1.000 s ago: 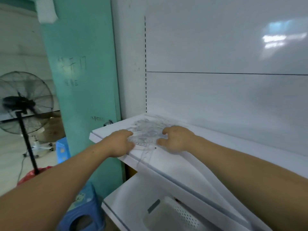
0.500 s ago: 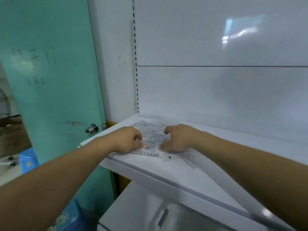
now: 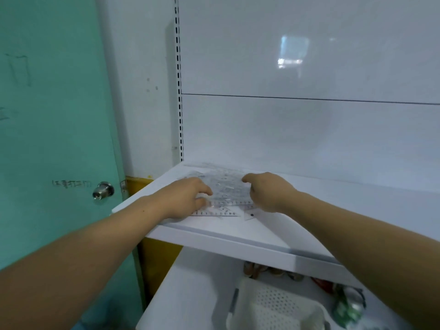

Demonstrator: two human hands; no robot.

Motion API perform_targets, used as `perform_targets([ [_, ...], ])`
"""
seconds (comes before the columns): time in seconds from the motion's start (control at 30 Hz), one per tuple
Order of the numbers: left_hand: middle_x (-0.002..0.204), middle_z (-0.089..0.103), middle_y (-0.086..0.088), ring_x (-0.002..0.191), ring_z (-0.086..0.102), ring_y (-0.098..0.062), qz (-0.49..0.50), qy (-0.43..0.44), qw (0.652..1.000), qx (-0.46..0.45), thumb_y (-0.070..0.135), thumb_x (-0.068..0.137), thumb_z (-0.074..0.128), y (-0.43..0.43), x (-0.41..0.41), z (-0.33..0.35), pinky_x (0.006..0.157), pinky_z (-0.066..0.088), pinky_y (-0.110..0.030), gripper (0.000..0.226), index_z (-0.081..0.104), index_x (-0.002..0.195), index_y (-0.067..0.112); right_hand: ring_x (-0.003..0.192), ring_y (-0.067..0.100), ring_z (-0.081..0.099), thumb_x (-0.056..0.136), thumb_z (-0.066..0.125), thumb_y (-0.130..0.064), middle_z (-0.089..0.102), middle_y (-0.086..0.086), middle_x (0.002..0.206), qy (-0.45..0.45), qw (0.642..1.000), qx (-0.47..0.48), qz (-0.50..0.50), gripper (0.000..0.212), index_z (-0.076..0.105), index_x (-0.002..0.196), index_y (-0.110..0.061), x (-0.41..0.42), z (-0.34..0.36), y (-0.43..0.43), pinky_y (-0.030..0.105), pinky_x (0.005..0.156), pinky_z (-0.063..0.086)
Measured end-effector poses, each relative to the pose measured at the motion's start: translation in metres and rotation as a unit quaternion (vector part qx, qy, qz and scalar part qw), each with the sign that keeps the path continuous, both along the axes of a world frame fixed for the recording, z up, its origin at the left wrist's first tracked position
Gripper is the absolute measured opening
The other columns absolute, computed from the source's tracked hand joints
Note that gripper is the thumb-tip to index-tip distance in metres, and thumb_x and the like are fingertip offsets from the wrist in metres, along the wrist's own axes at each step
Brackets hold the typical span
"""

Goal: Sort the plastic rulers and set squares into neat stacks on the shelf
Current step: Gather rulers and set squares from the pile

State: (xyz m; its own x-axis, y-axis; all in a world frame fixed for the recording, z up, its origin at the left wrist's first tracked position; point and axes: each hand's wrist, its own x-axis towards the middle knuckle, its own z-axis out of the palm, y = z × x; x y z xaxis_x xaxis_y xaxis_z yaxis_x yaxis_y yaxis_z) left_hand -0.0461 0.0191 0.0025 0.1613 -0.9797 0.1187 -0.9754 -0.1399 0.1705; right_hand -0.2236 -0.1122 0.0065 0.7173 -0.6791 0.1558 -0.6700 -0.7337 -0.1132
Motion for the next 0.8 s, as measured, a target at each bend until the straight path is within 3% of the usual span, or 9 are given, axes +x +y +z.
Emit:
perform_targets([
  [0.1, 0.146, 0.04, 0.01, 0.132, 0.038, -0.012, -0.02, 0.013, 0.999, 0.042, 0.047, 0.088, 0.057, 0.006, 0.002, -0.002, 0.106, 0.027, -0.026, 0.05, 0.048, 0.135, 0.032, 0.116, 0.028, 0.053, 0.092, 0.035, -0.008, 0.054, 0.007, 0.132, -0.018, 1.0, -0.009, 0.003, 0.045, 0.05, 0.132, -0.024, -0.001, 0.002, -0.003, 0.033, 0.089, 0.046],
  [0.17, 0.144, 0.044, 0.009, 0.128, 0.043, -0.012, -0.013, 0.011, 0.999, 0.037, 0.045, 0.088, 0.059, 0.007, 0.005, -0.002, 0.103, 0.031, -0.025, 0.049, 0.049, 0.134, 0.032, 0.107, 0.028, 0.055, 0.094, 0.034, -0.013, 0.06, 0.006, 0.12, -0.027, 0.999, -0.016, 0.012, 0.035, 0.055, 0.121, -0.023, -0.001, 0.005, -0.005, 0.033, 0.085, 0.046],
  [0.3, 0.139, 0.048, 0.008, 0.123, 0.048, -0.012, 0.007, 0.007, 1.0, 0.011, 0.042, 0.086, 0.062, 0.006, 0.011, 0.001, 0.101, 0.036, -0.027, 0.05, 0.048, 0.134, 0.032, 0.078, 0.032, 0.053, 0.098, 0.028, -0.017, 0.054, 0.008, 0.079, -0.034, 0.998, -0.041, 0.022, 0.012, 0.039, 0.102, -0.018, -0.004, 0.006, -0.01, 0.037, 0.067, 0.044],
  [0.37, 0.137, 0.049, 0.007, 0.118, 0.05, -0.011, 0.014, 0.029, 0.999, -0.006, 0.042, 0.084, 0.065, 0.008, 0.015, 0.002, 0.097, 0.039, -0.025, 0.056, 0.046, 0.136, 0.031, 0.074, 0.032, 0.053, 0.099, 0.027, -0.017, 0.052, 0.008, 0.075, -0.038, 0.998, -0.049, 0.023, 0.012, 0.037, 0.103, -0.019, -0.005, 0.004, -0.014, 0.038, 0.065, 0.044],
  [0.47, 0.133, 0.045, 0.006, 0.106, 0.051, -0.008, 0.027, 0.056, 0.997, -0.048, 0.041, 0.084, 0.066, 0.013, 0.019, 0.002, 0.089, 0.04, -0.023, 0.065, 0.038, 0.141, 0.029, 0.082, 0.029, 0.056, 0.102, 0.023, -0.024, 0.058, 0.006, 0.085, -0.039, 0.998, -0.034, 0.027, 0.027, 0.04, 0.123, -0.027, -0.006, 0.002, -0.021, 0.038, 0.074, 0.045],
  [0.57, 0.136, 0.037, 0.005, 0.099, 0.05, -0.009, 0.046, 0.072, 0.992, -0.092, 0.04, 0.086, 0.063, 0.017, 0.021, 0.001, 0.088, 0.039, -0.023, 0.072, 0.025, 0.147, 0.026, 0.107, 0.027, 0.053, 0.103, 0.019, -0.03, 0.062, 0.002, 0.111, 0.002, 0.998, -0.057, 0.027, 0.04, 0.031, 0.141, -0.037, -0.004, 0.001, -0.023, 0.04, 0.091, 0.033],
  [0.7, 0.126, 0.033, 0.006, 0.087, 0.048, -0.008, 0.05, 0.111, 0.984, -0.134, 0.041, 0.089, 0.058, 0.014, 0.017, 0.003, 0.085, 0.035, -0.021, 0.067, 0.026, 0.147, 0.03, 0.12, 0.024, 0.042, 0.1, 0.026, -0.035, 0.053, -0.002, 0.125, 0.03, 0.996, -0.086, 0.005, 0.041, 0.033, 0.14, -0.046, -0.01, -0.001, -0.022, 0.041, 0.098, 0.024],
  [0.8, 0.118, 0.031, 0.008, 0.082, 0.048, -0.007, 0.03, 0.128, 0.983, -0.131, 0.041, 0.091, 0.055, 0.003, 0.007, 0.001, 0.084, 0.032, -0.019, 0.06, 0.03, 0.145, 0.036, 0.122, 0.022, 0.044, 0.098, 0.035, -0.037, 0.049, -0.003, 0.132, 0.007, 0.996, -0.08, -0.022, 0.043, 0.035, 0.141, -0.038, -0.025, 0.0, -0.024, 0.04, 0.102, 0.025],
])
